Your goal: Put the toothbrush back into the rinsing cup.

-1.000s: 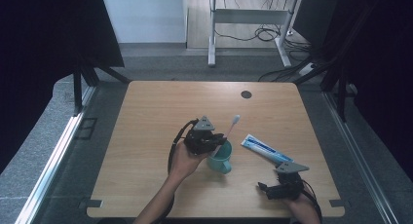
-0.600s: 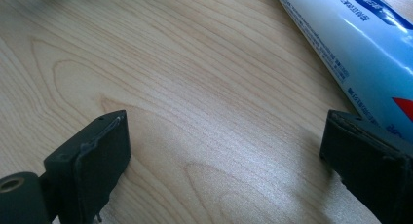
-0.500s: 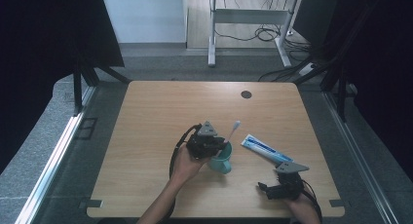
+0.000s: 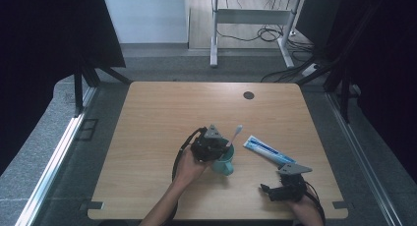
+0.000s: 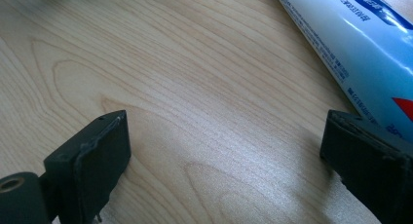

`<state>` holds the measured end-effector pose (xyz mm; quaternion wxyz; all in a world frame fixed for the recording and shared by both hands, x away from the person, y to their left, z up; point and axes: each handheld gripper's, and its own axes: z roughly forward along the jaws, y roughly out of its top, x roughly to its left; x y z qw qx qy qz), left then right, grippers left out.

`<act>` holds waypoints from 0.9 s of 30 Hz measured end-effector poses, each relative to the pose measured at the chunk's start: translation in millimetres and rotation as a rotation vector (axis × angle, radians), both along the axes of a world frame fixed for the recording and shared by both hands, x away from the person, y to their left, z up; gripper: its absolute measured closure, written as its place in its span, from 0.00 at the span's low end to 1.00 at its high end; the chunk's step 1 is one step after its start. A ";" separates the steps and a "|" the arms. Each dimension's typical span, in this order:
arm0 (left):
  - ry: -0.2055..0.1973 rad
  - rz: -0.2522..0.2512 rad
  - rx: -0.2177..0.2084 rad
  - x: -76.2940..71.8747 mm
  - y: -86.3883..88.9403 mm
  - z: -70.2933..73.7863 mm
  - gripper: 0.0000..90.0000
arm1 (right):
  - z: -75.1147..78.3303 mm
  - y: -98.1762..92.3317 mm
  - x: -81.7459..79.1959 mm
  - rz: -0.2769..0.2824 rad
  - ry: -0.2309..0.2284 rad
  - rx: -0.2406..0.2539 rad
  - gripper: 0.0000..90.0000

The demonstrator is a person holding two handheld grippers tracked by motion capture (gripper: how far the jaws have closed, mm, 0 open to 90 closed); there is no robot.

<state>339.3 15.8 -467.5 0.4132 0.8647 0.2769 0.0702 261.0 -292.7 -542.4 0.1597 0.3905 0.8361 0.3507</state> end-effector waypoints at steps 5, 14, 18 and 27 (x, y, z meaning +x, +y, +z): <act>0.018 0.001 0.014 0.8 -1.1 -2.1 0.87 | 0.0 0.0 0.0 0.000 0.000 0.000 0.04; 0.028 0.002 0.019 1.5 -1.0 -1.3 0.86 | 0.0 0.0 0.0 0.000 -0.001 0.000 0.04; 0.029 0.004 0.020 0.6 -1.6 -1.4 0.81 | 0.0 0.0 0.0 0.000 0.000 0.000 0.04; 0.003 0.002 0.017 -1.2 0.3 4.3 0.65 | 0.0 0.0 0.0 0.000 0.000 0.000 0.04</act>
